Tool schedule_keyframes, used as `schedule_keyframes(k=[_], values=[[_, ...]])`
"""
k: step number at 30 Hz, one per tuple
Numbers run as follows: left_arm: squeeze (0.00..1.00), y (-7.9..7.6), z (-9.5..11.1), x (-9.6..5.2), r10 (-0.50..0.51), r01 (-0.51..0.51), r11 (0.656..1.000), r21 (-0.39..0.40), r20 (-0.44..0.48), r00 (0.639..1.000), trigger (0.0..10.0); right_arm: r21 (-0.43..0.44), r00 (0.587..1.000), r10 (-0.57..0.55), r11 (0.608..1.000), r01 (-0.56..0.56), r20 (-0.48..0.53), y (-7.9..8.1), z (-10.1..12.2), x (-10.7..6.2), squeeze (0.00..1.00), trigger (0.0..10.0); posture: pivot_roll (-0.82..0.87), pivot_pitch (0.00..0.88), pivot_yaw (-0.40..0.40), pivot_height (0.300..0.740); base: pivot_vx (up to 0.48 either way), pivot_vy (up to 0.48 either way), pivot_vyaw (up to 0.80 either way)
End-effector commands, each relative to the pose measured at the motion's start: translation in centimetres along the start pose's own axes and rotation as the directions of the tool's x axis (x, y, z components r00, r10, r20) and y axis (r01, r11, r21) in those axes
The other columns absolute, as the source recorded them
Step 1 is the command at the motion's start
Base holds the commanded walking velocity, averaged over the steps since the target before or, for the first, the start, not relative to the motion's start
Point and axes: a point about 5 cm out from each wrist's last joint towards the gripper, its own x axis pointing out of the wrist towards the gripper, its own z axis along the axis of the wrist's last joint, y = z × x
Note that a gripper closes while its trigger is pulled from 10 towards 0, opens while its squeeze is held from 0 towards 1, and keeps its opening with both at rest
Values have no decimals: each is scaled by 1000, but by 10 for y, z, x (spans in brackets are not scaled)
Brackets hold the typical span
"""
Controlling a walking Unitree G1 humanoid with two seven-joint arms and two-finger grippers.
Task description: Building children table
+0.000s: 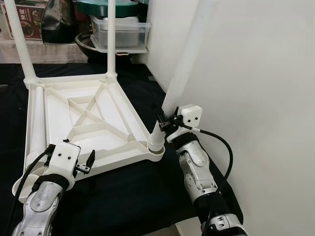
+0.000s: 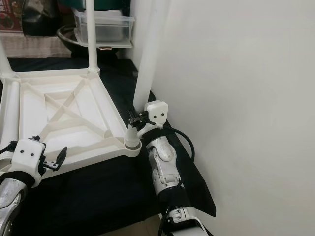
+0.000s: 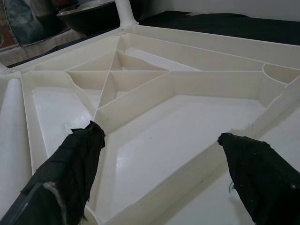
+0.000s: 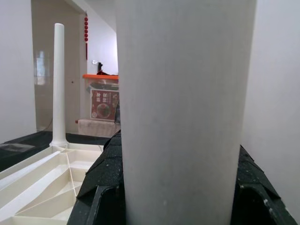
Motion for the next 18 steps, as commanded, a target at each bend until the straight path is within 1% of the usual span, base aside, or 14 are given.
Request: schedule_keyframes(k=[1,2,3,4,6,7,9,10,11,13,14,15,17,18], values=[[0,-4,1,2,-25,25,1000,9,6,1000,10000,39,1000,-6,999,6,-5,-4,2,5,0,0,202,0,-144,740,0,0,0],[0,-4,2,3,-27,27,1000,9,11,1000,10000,63,1000,-5,998,5,0,-6,5,10,0,0,202,0,-143,740,0,0,0],[0,-5,6,5,-38,38,999,6,26,999,10000,121,1000,-1,993,0,13,-7,14,19,0,0,200,0,-141,740,0,0,0],[0,-5,6,5,-38,38,999,6,26,999,10000,121,1000,-1,993,0,13,-7,14,19,0,0,200,0,-141,740,0,0,0],[0,-9,17,11,-106,106,994,-10,64,992,10000,225,996,41,973,-58,81,-7,44,42,0,0,192,0,-130,740,0,0,0],[0,-9,17,11,-106,106,994,-10,64,992,10000,225,996,41,973,-58,81,-7,44,42,0,0,192,0,-130,740,0,0,0],[0,-17,29,14,-223,225,974,-8,117,968,10000,305,982,107,941,-150,154,-1,73,59,0,0,187,0,-123,740,0,0,0],[0,-17,29,14,-223,225,974,-8,117,968,10000,305,982,107,941,-150,154,-1,73,59,0,0,187,0,-123,740,0,0,0],[0,-19,37,15,-286,288,957,4,146,947,10000,332,973,147,922,-201,181,4,82,64,0,0,183,0,-116,740,0,0,0],[0,-19,37,15,-286,288,957,4,146,947,10000,332,973,147,922,-201,181,4,82,64,0,0,183,0,-116,740,0,0,0],[0,-20,44,17,-340,343,939,12,170,925,10000,352,962,185,903,-247,200,11,89,67,0,0,183,0,-112,740,0,0,0],[0,-20,44,17,-340,343,939,12,170,925,10000,352,962,185,903,-247,200,11,89,67,0,0,183,0,-112,740,0,0,0],[0,-18,58,22,-423,425,905,37,208,882,10000,361,936,276,868,-340,219,27,93,68,0,0,184,0,-106,740,0,0,0],[0,-17,62,24,-439,441,897,46,216,872,10000,355,926,305,859,-368,222,32,92,67,0,0,184,0,-106,740,0,0,0]])
